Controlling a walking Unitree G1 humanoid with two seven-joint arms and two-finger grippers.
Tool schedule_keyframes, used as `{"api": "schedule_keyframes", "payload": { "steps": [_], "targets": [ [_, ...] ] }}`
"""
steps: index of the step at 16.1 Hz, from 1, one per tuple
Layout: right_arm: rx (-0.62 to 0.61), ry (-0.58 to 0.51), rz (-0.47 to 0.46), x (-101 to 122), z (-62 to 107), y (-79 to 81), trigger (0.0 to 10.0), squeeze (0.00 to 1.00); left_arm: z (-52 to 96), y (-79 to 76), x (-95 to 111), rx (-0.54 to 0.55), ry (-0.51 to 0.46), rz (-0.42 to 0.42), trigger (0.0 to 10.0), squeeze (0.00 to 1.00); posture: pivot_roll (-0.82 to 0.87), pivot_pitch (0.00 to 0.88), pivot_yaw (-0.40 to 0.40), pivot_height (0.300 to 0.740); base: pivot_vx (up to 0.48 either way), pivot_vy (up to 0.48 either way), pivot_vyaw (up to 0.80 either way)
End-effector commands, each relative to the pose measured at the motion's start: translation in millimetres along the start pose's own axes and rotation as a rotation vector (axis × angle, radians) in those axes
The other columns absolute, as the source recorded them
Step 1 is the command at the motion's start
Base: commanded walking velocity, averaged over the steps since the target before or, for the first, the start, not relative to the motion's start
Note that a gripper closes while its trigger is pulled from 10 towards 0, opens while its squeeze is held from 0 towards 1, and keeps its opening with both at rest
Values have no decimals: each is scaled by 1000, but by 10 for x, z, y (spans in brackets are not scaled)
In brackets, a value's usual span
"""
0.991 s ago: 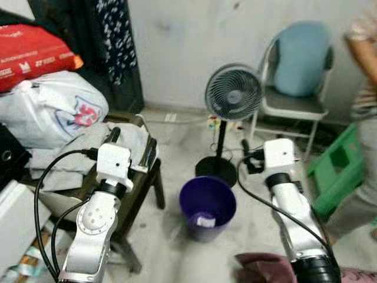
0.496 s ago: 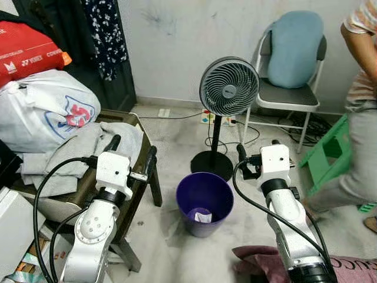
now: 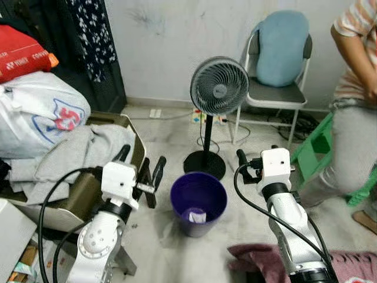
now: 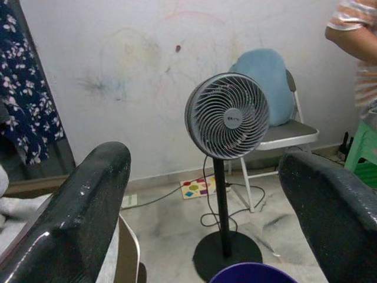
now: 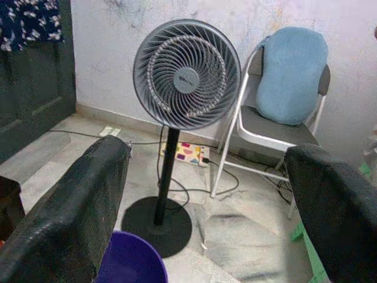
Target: Clean up the room
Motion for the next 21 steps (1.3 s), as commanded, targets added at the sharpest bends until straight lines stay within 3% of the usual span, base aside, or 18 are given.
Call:
{"api": "schedule_keyframes", "payload": {
  "steps": [1,14,18,21],
  "targets": [
    [12,-11,-7,68,-4,47,10000,0,2,-15,32,-15,-2,5,10000,0,-86,17,-15,740,300,0,0],
    [14,52,28,-9,6,3,10000,0,-19,-110,81,-52,-3,25,10000,0,-99,41,-26,740,338,0,0],
    [8,63,31,-13,2,-20,10000,0,-7,-134,74,-56,0,32,10000,0,-105,49,-28,740,333,0,-764],
    [7,71,37,-31,20,-34,10000,0,-12,-146,46,-42,21,43,10000,0,-108,54,-30,740,95,0,-133]
  ]
}}
Point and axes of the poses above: a point about 5 cm out from each wrist's last joint towards the gripper, its own z axis pointing back from the gripper into the wrist, its own x axis along the axis of the wrist's last joint, y = z × x, the point moved 5 cm from there along -z, pointing out of the wrist towards the gripper, and after that the axes turned 14 degrees about -z, right-handed, at the moved point
